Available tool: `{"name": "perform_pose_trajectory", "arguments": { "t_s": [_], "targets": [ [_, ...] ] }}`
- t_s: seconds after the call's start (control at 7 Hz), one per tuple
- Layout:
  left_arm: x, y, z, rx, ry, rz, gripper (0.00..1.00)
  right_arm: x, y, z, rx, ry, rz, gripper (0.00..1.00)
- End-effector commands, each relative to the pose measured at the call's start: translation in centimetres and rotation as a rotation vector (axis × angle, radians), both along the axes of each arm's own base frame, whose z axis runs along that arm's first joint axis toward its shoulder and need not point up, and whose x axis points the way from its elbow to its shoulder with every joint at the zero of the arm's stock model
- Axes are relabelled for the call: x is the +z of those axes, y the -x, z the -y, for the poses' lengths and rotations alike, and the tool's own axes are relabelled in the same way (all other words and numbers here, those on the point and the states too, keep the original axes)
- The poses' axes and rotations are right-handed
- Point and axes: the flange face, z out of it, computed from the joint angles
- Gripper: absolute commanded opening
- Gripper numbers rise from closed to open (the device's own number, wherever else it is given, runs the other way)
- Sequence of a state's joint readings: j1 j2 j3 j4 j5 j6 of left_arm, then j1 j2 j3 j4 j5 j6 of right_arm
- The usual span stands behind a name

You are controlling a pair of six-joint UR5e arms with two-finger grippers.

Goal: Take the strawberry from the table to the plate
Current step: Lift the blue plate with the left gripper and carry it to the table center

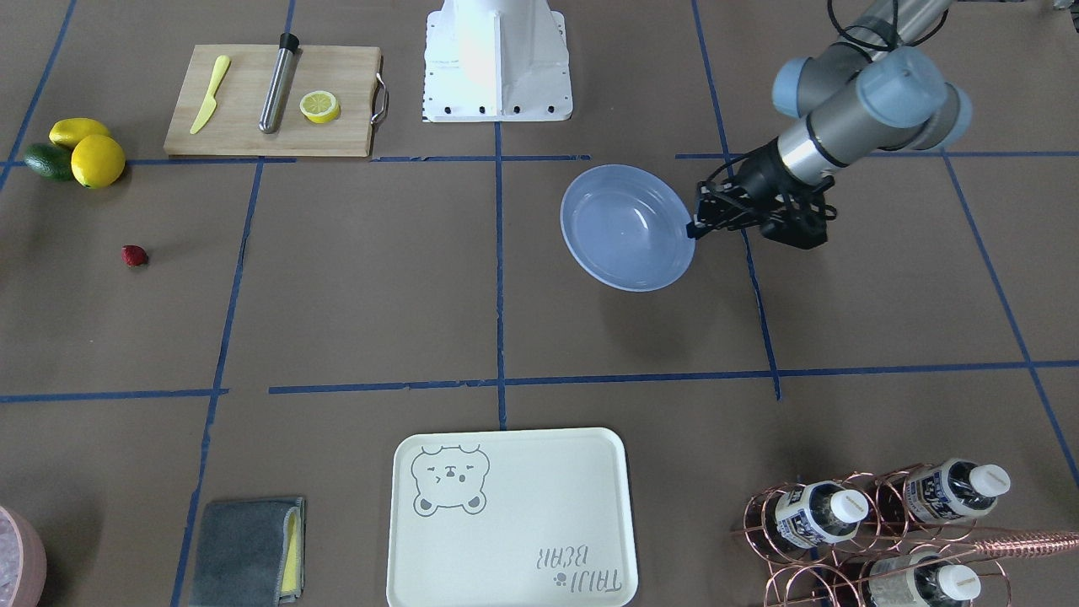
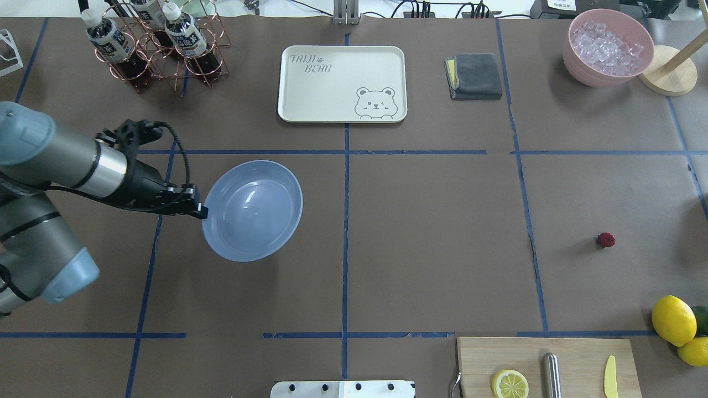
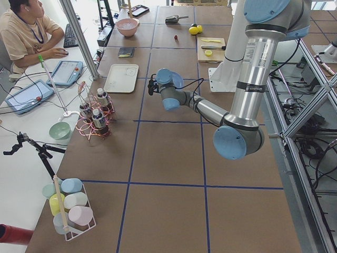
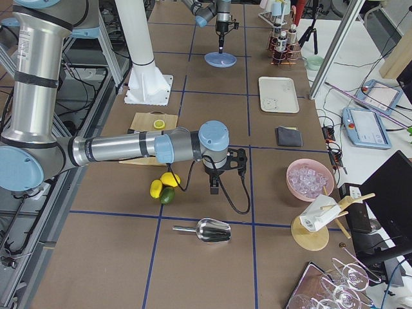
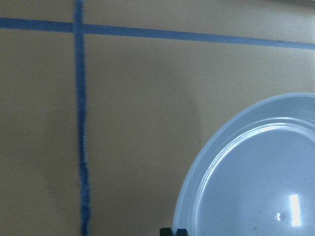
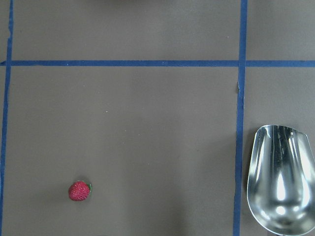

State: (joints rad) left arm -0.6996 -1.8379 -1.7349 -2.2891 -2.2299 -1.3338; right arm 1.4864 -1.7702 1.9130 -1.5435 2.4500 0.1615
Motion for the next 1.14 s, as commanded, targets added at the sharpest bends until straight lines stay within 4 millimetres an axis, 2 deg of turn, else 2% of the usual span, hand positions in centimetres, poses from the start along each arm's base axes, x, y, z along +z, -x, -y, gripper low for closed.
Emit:
{"name": "perform_pose_trajectory", "arguments": {
  "t_s": [0.0, 0.14, 0.43, 0.57, 0.71, 1.0],
  "targets": [
    [-8.4, -9.8, -1.6, -0.087, 0.023, 0.110, 0.00, 0.3, 0.0, 0.0, 0.002, 0.008, -0.001, 1.00],
    [-9.6, -12.5, -2.5, -0.129, 0.007, 0.185, 0.00, 0.6, 0.0, 0.0, 0.002, 0.016, -0.001, 1.00],
    [-9.7, -13.9, -2.9, -0.139, -0.004, 0.201, 0.00, 0.6, 0.0, 0.0, 0.002, 0.016, -0.001, 1.00],
    [-10.2, -15.4, -2.2, -0.139, -0.001, 0.209, 0.00, 0.6, 0.0, 0.0, 0.002, 0.017, -0.001, 1.00],
    [-10.0, -15.6, -2.0, -0.140, 0.002, 0.217, 0.00, 0.6, 0.0, 0.0, 0.001, 0.016, 0.000, 1.00],
    [-9.7, -17.2, -4.1, -0.131, -0.017, 0.228, 0.00, 0.6, 0.0, 0.0, 0.001, 0.016, 0.000, 1.00]
  ]
}}
